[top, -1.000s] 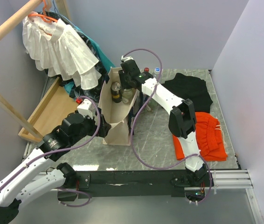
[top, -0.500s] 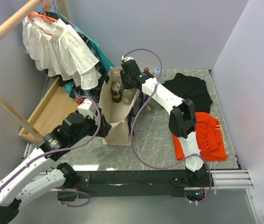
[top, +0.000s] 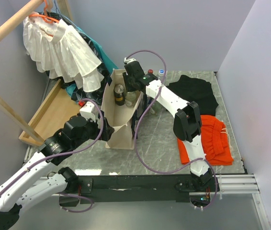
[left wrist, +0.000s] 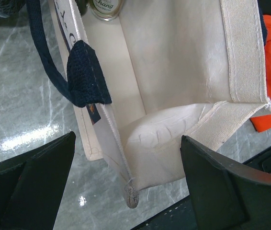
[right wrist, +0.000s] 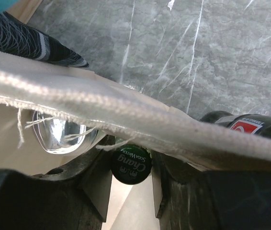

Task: Take the beverage out of the canvas bag
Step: Take out the drink from the canvas bag.

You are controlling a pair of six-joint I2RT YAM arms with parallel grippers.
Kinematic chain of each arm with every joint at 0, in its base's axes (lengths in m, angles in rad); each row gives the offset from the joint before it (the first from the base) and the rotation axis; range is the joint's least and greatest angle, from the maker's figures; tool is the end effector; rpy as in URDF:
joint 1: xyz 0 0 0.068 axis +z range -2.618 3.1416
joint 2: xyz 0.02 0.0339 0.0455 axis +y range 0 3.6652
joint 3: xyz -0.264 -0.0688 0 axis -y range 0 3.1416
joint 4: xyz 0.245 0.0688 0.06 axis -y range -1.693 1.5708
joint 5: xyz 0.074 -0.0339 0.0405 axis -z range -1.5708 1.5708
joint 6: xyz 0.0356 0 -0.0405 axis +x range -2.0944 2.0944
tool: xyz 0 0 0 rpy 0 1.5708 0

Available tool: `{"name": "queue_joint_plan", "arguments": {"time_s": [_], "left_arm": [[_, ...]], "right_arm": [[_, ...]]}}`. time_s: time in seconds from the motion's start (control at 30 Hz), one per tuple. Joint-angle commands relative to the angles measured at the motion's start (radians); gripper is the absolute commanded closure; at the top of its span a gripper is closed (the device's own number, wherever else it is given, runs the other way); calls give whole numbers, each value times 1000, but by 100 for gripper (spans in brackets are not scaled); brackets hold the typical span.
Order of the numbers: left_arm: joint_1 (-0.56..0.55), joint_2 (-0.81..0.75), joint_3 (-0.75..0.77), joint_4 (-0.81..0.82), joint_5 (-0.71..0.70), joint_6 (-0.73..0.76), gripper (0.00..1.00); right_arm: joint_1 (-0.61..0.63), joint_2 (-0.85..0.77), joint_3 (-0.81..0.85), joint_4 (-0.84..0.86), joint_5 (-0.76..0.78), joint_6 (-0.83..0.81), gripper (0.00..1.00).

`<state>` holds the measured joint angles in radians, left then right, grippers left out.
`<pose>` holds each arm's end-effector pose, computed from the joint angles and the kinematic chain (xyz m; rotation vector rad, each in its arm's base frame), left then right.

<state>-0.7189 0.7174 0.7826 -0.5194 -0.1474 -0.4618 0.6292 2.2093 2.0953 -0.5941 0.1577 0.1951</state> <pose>0.1237 -0.1013 0.3150 0.1707 2.0646 -0.5926 0.4160 0.2959 0.2862 -0.4100 2.2441 0.2553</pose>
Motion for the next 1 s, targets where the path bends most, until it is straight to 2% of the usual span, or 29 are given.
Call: {"name": "queue_joint_plan", "arguments": {"time_s": [0.0,0.97], "left_arm": [[-8,2,7,-2,9,5,4],[-16,4,9,-4,11,8,4]], "right_arm": [[-11,-45,34,-38,22,-36,100],[52,-197,54,-27,123,-92,100]]}}
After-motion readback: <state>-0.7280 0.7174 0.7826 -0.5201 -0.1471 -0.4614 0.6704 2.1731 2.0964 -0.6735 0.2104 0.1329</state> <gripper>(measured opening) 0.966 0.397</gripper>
